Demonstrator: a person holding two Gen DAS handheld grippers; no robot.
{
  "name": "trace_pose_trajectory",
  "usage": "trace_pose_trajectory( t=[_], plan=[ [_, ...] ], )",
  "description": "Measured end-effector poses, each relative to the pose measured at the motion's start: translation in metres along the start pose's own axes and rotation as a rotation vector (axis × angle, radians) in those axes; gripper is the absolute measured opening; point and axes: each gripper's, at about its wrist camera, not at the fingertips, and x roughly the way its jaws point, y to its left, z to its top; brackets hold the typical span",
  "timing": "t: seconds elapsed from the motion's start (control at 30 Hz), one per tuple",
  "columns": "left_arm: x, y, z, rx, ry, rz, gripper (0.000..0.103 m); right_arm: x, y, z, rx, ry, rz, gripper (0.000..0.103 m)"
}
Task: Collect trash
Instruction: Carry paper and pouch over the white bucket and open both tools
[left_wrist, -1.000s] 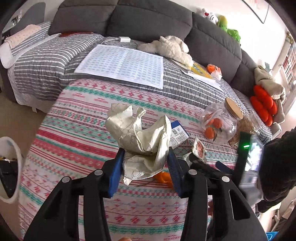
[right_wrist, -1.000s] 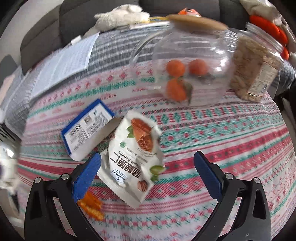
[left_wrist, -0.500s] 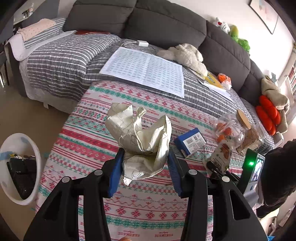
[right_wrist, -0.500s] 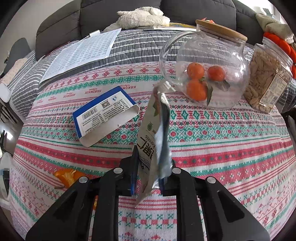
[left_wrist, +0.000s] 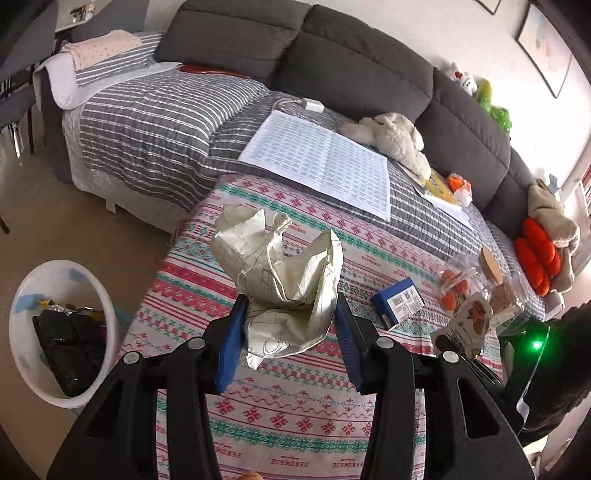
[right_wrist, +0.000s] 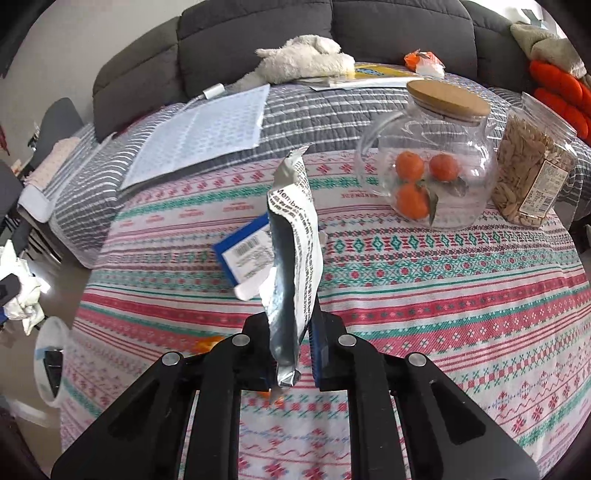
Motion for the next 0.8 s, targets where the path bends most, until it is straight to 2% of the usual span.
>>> trace_pose_trajectory(
  t=[0.37, 0.6, 0.8],
  plan=[
    [-0.028, 0.046, 0.008, -0.079, -0.031, 0.022, 0.046, -0.024, 0.065, -0.008, -0.109, -0.033, 0.081, 0.013],
    [-0.050, 0.096, 0.009, -0.146, -0.039, 0.066, 0.046, -0.047, 0.124, -0.022, -0.214, -0.063, 0.166, 0.013],
    [-0.064, 0.149, 0.007, -0.226, -0.014, 0.125, 0.046, -0.054, 0.172, -0.039, -0.279, -0.047, 0.236, 0.013]
  ],
)
